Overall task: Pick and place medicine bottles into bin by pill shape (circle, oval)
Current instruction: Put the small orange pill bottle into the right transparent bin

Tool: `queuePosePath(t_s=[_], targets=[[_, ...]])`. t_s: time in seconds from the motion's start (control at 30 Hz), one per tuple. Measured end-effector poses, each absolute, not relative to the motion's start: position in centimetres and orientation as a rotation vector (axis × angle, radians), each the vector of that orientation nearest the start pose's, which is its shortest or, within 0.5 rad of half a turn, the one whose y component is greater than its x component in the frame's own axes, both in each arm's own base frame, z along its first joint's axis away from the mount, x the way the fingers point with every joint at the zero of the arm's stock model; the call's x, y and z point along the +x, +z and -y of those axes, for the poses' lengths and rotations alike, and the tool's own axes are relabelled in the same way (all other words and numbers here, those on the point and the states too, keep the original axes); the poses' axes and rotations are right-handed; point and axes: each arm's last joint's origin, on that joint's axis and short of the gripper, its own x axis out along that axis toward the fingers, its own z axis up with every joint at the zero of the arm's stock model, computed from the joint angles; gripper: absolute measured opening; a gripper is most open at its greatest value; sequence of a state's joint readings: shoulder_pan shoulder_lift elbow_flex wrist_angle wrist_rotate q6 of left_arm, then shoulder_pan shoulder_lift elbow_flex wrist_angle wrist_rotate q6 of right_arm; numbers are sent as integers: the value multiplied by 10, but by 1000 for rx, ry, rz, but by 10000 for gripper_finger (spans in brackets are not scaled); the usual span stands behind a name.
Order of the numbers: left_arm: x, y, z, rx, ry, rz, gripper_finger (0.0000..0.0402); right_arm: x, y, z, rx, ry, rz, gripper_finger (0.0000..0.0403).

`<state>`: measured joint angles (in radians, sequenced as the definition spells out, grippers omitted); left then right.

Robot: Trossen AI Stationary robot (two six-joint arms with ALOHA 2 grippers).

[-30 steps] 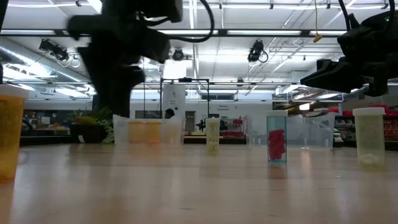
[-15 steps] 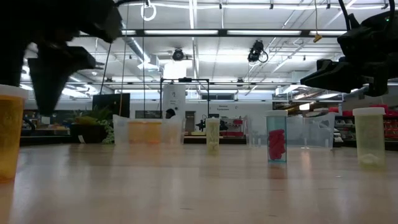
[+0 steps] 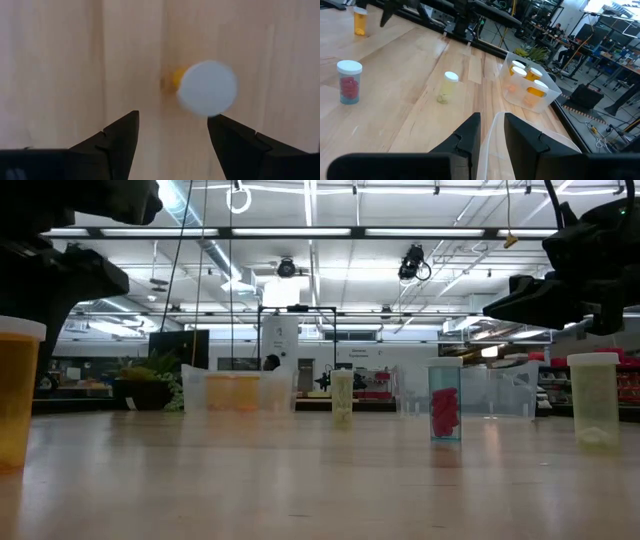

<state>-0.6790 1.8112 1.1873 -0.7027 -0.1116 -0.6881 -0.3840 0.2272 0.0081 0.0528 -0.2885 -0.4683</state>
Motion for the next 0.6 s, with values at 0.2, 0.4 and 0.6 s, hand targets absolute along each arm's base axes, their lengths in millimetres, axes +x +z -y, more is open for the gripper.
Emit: queuePosePath(t_s=[0.2, 0.4, 0.6], targets=[[270, 171, 216, -92, -51, -1273, 244, 104, 152, 33, -412, -56, -176, 93], [273, 172, 218, -87, -62, -1230, 244, 104, 152, 33, -412, -56, -176, 93], [274, 172, 217, -77, -73, -1223, 224, 104, 152, 33, -412, -56, -176, 93]])
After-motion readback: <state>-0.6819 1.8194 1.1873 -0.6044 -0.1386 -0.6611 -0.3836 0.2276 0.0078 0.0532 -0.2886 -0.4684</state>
